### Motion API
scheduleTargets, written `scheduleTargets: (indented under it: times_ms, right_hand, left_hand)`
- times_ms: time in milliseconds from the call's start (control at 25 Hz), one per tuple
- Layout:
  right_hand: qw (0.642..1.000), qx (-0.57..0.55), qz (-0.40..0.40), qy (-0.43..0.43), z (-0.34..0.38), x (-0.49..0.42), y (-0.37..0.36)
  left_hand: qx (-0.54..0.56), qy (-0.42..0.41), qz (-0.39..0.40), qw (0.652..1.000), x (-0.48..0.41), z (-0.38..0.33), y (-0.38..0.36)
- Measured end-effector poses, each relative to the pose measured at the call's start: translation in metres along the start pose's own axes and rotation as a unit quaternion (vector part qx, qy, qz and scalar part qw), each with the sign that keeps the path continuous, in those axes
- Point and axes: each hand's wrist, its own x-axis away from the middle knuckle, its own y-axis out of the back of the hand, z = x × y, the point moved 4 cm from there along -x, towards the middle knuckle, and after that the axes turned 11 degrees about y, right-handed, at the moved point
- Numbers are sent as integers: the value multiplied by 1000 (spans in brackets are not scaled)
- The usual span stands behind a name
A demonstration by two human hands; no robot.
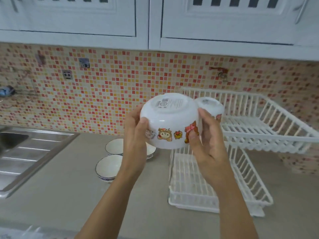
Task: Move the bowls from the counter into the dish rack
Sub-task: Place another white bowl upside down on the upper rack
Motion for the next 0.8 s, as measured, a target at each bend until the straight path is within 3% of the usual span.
scheduleTargets:
  times_ms: [160,360,600,800]
  right_hand:
    - [997,77,1,-10,-5,-38,82]
    - [988,136,43,-52,-46,-73,153]
    - [962,181,146,-141,-113,-92,156]
    - [945,196,182,-186,-133,-93,155]
  left_hand:
    - [-88,-15,34,995,-22,-16,-76]
    - [-107,54,40,992,-51,1,-153]
    - [-214,156,11,964,-83,38,-182]
    - [-301,172,-4,938,-85,45,-182]
